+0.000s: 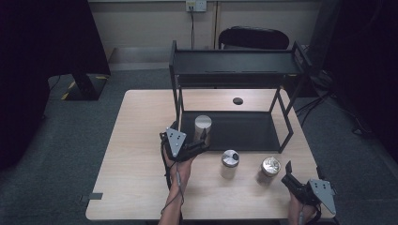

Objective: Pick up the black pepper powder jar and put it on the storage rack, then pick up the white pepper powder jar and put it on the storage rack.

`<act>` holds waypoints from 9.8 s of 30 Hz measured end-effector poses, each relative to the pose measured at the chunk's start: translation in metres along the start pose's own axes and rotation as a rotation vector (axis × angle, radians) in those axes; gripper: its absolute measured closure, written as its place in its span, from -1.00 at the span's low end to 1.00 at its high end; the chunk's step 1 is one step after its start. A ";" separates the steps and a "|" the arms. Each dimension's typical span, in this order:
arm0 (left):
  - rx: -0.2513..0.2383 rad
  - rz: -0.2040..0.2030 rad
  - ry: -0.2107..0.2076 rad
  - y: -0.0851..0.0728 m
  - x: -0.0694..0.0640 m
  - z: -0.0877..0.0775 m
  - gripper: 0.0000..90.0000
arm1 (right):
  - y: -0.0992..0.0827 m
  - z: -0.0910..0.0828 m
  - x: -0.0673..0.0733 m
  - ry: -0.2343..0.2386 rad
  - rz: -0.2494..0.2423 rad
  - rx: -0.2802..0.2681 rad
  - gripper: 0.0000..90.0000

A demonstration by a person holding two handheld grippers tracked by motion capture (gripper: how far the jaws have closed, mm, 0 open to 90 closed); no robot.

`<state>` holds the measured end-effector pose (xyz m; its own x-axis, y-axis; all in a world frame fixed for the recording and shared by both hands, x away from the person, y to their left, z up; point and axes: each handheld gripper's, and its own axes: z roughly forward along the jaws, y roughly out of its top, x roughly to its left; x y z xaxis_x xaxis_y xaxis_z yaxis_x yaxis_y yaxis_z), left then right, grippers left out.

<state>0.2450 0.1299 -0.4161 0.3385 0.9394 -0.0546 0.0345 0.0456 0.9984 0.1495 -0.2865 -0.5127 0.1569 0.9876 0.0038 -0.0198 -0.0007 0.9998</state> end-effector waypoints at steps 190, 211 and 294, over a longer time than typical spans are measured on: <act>-0.024 0.047 0.109 -0.098 -0.001 -0.072 -0.97 | 0.084 -0.008 0.075 0.536 -0.079 -0.052 -0.92; -0.028 0.045 0.108 -0.099 -0.001 -0.072 -0.97 | 0.067 0.007 0.092 0.542 -0.081 0.004 -0.80; -0.029 0.045 0.109 -0.099 -0.001 -0.072 -0.97 | 0.048 0.036 0.090 0.590 -0.083 0.199 -0.30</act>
<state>0.1735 0.1486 -0.5138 0.2344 0.9721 -0.0092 -0.0059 0.0109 0.9999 0.1980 -0.2028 -0.4636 -0.4227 0.9058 -0.0289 0.1624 0.1071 0.9809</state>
